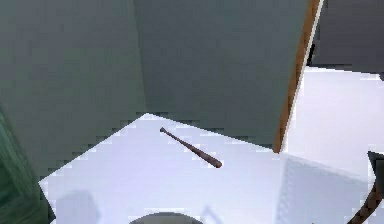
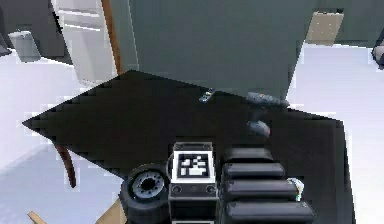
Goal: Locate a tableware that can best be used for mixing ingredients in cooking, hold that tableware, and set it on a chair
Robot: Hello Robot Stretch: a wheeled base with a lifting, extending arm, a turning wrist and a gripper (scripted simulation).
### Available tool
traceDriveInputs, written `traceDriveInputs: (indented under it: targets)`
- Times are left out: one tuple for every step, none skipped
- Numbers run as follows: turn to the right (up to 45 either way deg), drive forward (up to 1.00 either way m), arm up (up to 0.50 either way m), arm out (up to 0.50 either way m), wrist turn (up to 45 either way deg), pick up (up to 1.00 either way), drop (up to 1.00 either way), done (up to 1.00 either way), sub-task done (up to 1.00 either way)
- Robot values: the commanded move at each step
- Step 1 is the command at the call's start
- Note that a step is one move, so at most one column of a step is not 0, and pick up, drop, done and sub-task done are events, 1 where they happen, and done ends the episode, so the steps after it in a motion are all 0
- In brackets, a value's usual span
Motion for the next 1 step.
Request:
traceDriveInputs:
  targets:
    - [0.0, 0.00, 0.00, 0.40, 0.0, 0.00, 0.00, 0.00, 0.00]
